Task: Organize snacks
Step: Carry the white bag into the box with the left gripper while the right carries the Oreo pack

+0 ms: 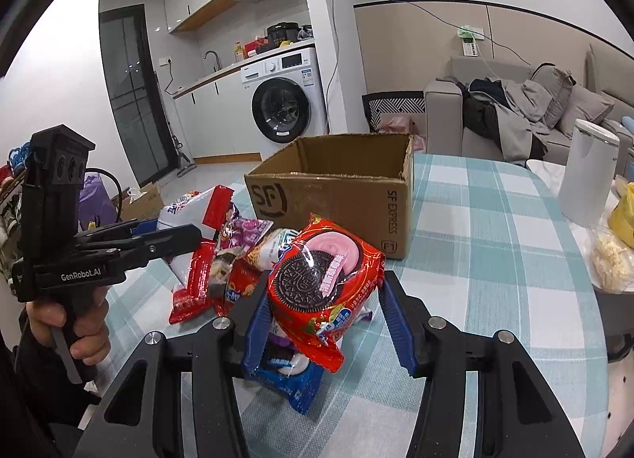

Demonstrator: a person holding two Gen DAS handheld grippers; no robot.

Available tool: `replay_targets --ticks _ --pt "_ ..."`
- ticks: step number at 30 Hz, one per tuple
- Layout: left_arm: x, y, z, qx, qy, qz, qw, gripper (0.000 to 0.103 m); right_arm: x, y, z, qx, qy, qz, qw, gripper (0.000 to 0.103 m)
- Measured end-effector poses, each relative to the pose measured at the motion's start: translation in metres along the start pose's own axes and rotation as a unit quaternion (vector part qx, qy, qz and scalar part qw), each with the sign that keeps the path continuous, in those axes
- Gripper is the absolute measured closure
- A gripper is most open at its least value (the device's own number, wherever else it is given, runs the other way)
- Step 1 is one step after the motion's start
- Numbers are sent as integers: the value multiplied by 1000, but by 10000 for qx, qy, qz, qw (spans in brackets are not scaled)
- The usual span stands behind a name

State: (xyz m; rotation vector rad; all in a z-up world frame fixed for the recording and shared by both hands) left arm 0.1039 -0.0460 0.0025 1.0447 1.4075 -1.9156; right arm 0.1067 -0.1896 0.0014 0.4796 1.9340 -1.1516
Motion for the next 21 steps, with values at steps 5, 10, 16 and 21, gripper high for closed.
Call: replay_targets --ticks 5,10,16,21 --pt "-16 1 -5 -70 -21 104 9999 46 -12 1 0 -22 33 39 10000 50" --pt "-32 1 -10 -182 -7 200 9996 46 -23 4 -2 -83 40 64 9999 50" --pt "-47 2 -18 -262 -67 282 9992 46 -35 9 -4 -101 -26 100 9999 50" --pt "-58 7 -21 -289 -112 317 9990 46 -47 12 -7 -105 -56 133 9998 50"
Point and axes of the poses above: each gripper's, at about its wrist camera, not at the fingertips, and y roughly the way its jaws point, z to its right, x to its underside, the point moved 9 cm from there along y, roughly the way its jaws point, and after that the axes turned 6 degrees about y, right-handed, at the moved point
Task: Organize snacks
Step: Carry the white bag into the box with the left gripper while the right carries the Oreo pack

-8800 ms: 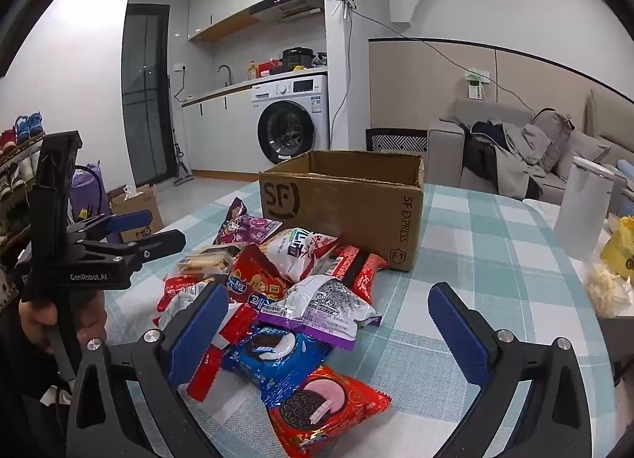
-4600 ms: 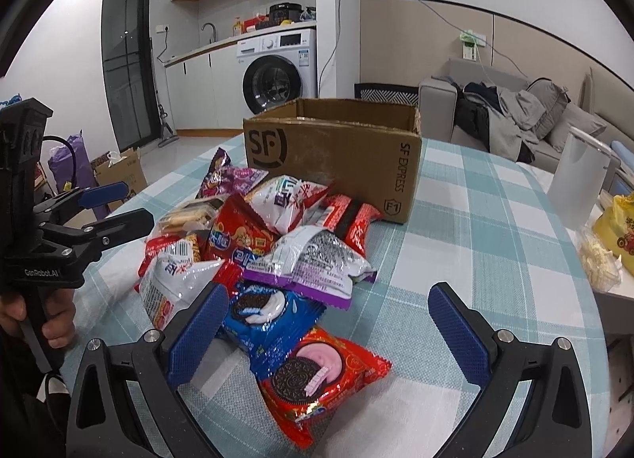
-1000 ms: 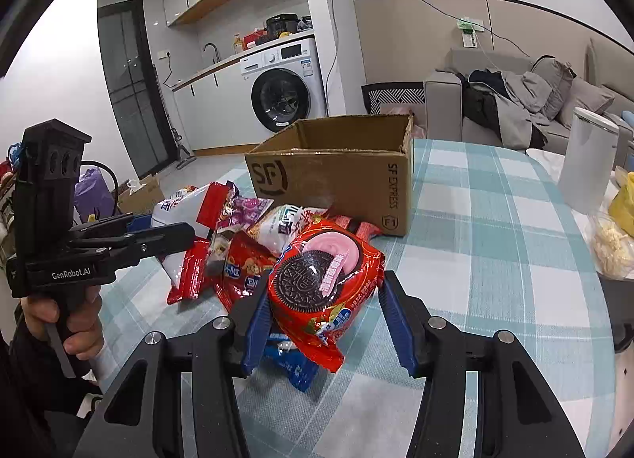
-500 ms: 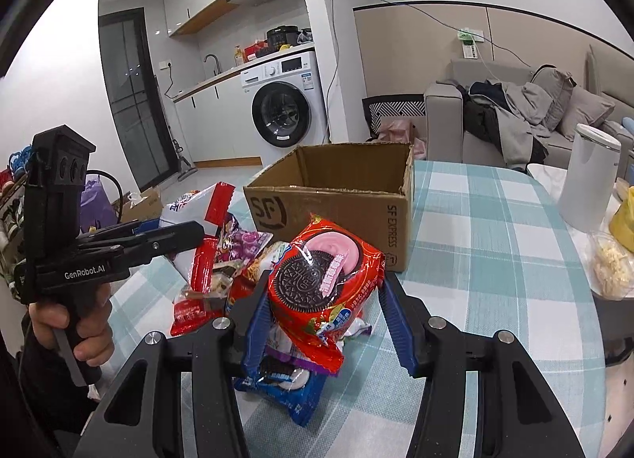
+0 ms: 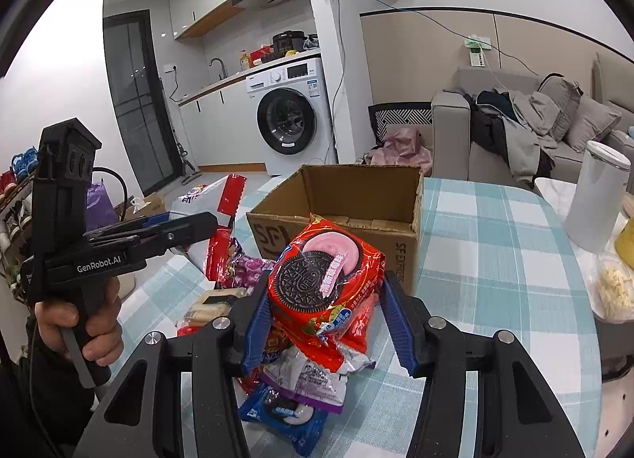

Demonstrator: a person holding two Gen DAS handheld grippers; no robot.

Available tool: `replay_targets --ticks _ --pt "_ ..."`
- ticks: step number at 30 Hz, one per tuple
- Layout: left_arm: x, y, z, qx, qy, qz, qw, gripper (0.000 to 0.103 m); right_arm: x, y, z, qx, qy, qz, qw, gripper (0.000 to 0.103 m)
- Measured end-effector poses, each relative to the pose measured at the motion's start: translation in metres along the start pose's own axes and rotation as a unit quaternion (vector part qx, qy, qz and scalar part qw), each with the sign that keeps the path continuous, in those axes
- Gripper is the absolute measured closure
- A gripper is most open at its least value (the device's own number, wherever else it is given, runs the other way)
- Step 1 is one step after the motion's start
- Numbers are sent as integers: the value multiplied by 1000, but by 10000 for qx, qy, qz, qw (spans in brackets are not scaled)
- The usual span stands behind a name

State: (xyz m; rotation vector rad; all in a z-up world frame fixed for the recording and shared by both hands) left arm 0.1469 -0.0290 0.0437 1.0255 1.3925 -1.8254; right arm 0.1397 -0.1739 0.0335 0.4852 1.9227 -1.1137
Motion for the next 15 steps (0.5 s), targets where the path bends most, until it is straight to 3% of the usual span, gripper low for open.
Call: replay_targets --ticks 15 --pt "-21 23 -8 -125 -61 24 9999 46 -20 17 1 15 16 5 10000 50"
Point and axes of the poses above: each gripper's, at about its wrist camera, not at the fingertips, and y roughly the way its jaws point, z to its right, x to its underside, the point moved 9 cm from there along y, roughly the way its jaws point, and after that the axes turned 6 degrees about y, right-handed, at the moved point
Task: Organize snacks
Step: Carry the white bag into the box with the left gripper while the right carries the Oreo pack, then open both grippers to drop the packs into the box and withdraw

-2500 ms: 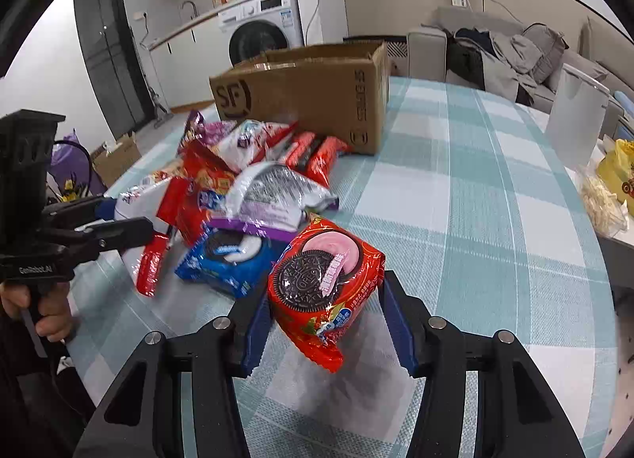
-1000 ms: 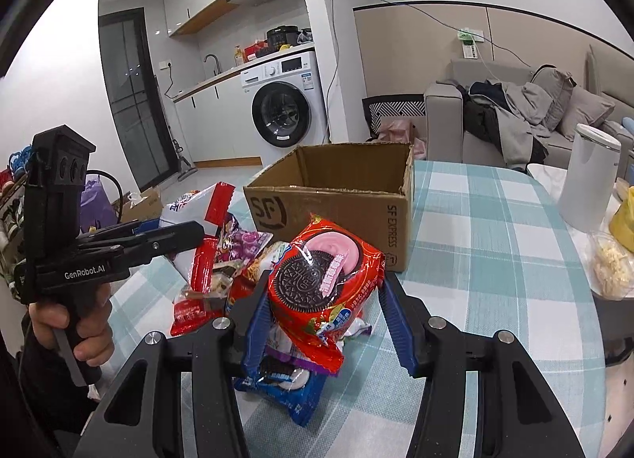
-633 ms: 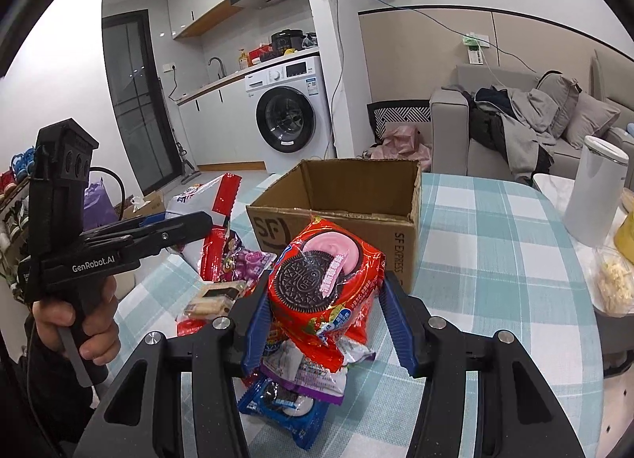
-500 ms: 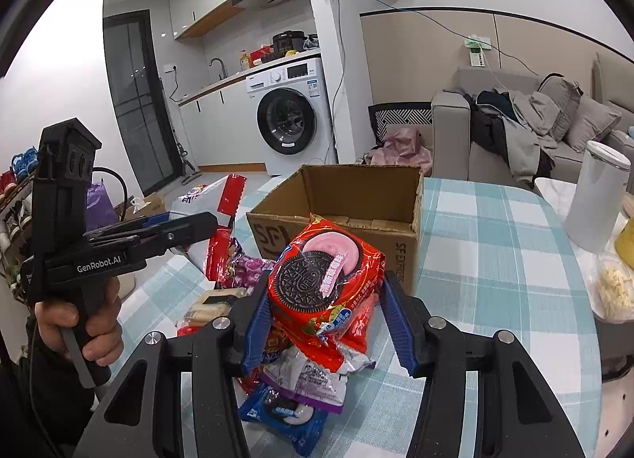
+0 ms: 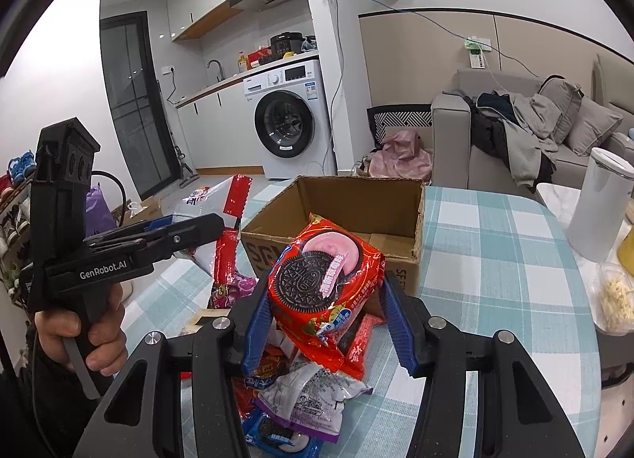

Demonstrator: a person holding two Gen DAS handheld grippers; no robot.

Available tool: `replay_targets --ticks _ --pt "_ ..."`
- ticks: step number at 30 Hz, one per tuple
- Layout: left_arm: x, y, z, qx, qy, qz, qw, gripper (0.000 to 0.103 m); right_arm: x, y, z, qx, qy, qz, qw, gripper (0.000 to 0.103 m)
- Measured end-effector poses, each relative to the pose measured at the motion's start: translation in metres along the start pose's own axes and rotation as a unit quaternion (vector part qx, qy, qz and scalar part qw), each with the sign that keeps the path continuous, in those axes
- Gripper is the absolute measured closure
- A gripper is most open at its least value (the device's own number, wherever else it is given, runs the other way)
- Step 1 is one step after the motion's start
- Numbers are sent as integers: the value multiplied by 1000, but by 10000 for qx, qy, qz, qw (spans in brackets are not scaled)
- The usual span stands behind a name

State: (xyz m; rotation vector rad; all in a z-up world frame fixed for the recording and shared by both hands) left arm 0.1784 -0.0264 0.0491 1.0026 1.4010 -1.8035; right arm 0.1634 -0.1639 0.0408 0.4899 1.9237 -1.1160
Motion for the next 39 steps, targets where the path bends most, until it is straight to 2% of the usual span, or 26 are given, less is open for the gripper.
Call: replay_targets --ticks 21,29,39 --pt "-22 66 -12 -176 -60 -206 9996 46 -23 46 13 27 262 -205 9994 50" --pt "-31 84 -20 -241 -136 -170 9995 46 -27 63 21 38 391 -318 9987 50" --pt "-28 111 -19 -283 -123 -262 9992 46 -30 83 31 100 502 -358 9980 50"
Point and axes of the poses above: each gripper's, at about its wrist camera, not at the fingertips, and y roughly the way its jaws point, z to its right, x to its underside, the point moved 9 cm from there along y, roughly the way its jaws point, and after that the axes turned 6 degrees about y, right-handed, at the moved point
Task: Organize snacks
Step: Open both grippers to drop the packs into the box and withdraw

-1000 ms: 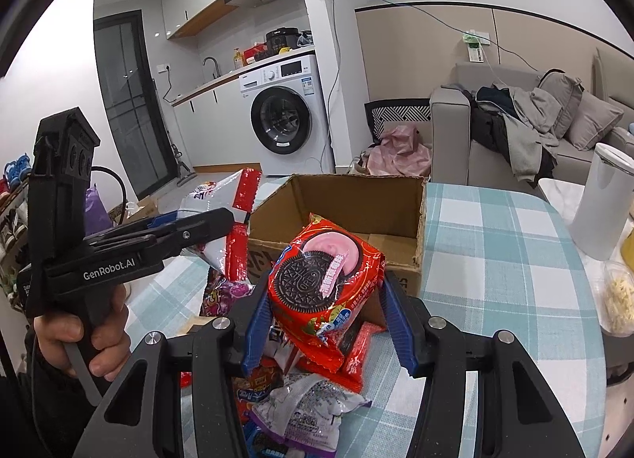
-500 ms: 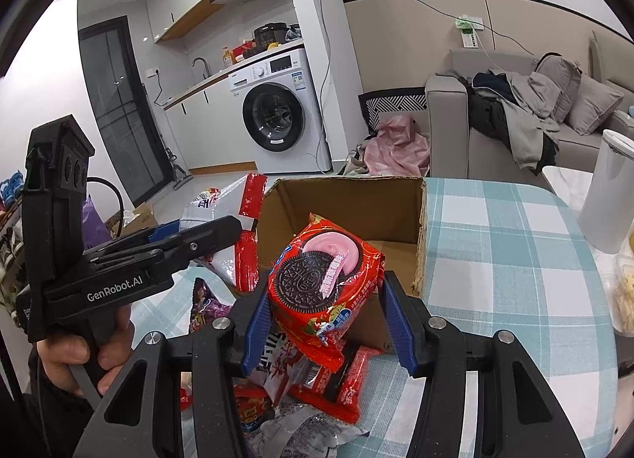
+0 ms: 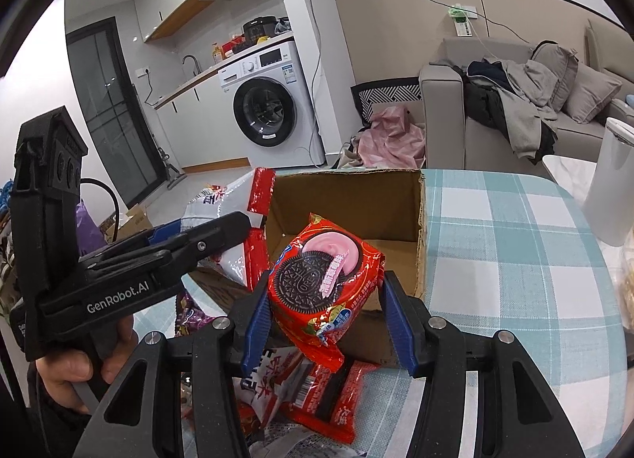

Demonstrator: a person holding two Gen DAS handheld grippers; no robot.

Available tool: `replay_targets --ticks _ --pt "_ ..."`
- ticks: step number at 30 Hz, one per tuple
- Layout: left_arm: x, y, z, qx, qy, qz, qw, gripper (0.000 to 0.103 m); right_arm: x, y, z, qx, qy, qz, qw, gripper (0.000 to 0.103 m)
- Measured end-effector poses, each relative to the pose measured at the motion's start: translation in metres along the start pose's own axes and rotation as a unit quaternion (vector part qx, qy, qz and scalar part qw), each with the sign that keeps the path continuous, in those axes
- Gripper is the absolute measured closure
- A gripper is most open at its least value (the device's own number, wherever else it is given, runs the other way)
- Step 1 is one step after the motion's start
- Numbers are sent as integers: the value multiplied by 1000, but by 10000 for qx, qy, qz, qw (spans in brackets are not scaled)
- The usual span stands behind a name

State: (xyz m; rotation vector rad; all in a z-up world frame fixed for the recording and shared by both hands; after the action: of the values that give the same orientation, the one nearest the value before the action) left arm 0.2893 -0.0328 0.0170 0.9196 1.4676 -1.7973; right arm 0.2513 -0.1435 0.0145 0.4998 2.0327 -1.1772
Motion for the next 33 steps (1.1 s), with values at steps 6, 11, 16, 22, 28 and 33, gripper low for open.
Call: replay_targets --ticks 6,11,16,22,28,33 --pt "6 13 0 -3 -37 -92 10000 46 0 10 6 23 58 -102 9999 50" --pt "8 15 -3 -41 -59 -157 9998 45 -2 15 13 -111 271 -123 9995 50" --pt "11 16 1 -100 156 -256 9995 41 -4 17 13 -96 252 -106 9996 44" --pt "8 -3 1 -34 172 -168 9997 20 -9 3 13 -194 265 178 9993 20" --pt "16 -36 -10 -163 207 -29 9996 1 -4 -20 11 -281 251 240 9990 0" --pt "29 -67 -14 -315 502 159 9981 1 10 -28 7 -33 -35 154 9999 0"
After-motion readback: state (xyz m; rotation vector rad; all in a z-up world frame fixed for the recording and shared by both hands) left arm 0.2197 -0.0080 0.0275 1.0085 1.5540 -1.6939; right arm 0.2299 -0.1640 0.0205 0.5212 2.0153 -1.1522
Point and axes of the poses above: each gripper's, at about its wrist camera, not at the fingertips, and y roughly the way its jaws point, z to its right, x to its underside, the point moved 9 cm from there along y, roughly the way its jaws point, and after that the axes turned 6 degrees about y, right-handed, at the moved point
